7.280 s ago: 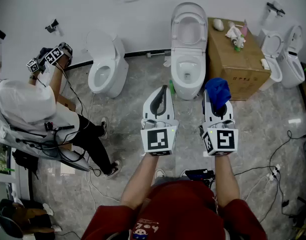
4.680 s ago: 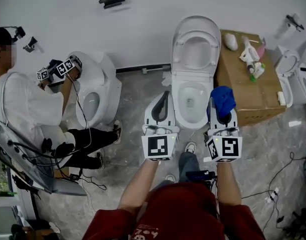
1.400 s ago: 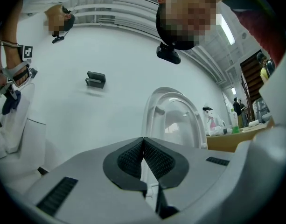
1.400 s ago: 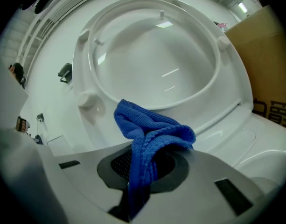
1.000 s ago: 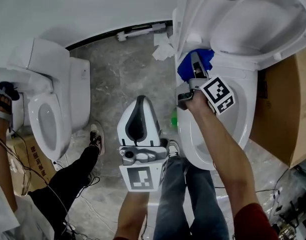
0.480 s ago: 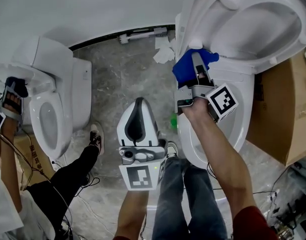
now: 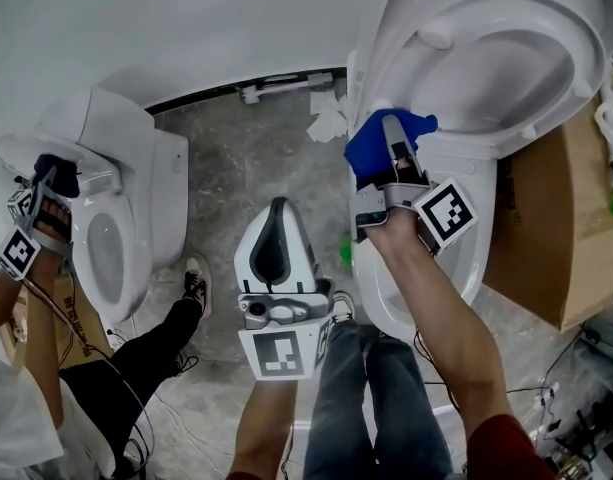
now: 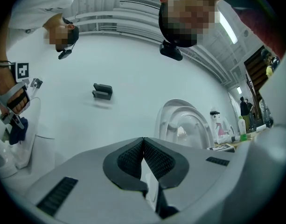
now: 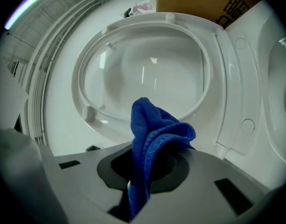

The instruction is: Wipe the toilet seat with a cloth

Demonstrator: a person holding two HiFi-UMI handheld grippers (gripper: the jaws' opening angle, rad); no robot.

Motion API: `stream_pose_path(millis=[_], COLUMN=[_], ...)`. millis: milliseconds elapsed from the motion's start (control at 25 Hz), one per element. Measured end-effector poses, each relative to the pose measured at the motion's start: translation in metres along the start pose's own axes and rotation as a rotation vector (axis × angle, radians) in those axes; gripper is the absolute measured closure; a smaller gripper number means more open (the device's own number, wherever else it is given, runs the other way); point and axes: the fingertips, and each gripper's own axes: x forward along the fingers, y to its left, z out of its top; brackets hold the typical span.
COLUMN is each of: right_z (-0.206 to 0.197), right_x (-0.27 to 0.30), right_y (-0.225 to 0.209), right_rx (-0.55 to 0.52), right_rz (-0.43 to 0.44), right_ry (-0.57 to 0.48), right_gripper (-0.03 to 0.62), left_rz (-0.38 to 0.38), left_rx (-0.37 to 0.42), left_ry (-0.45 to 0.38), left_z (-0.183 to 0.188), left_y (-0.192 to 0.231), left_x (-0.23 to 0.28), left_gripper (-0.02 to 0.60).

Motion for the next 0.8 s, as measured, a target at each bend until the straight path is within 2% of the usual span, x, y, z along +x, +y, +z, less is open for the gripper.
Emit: stream_pose_path(millis=[280, 600, 800], right_z=[0.011, 0.023, 0.024], right_x=[0.016, 0.017, 0.016], right_y=[0.060, 0.099, 0.133], right_rx=[-0.013, -0.023, -0.083], right_rz=[0.087, 0.120, 0.175], right_ry=[0.001, 0.005, 0.014], right_gripper=[0.540, 0.540, 0.540], left_rz=[0.002, -0.002, -0.001], left_rx=[-0.003, 0.001, -0.010], left_ry=[-0.020, -0.043, -0.054], left_z=[0.021, 0.050, 0.059], left_y=[-0.003, -0.008, -0.003], left_x=[0.001, 0.012, 0.013], left_gripper=[0.565, 0.566, 0.566])
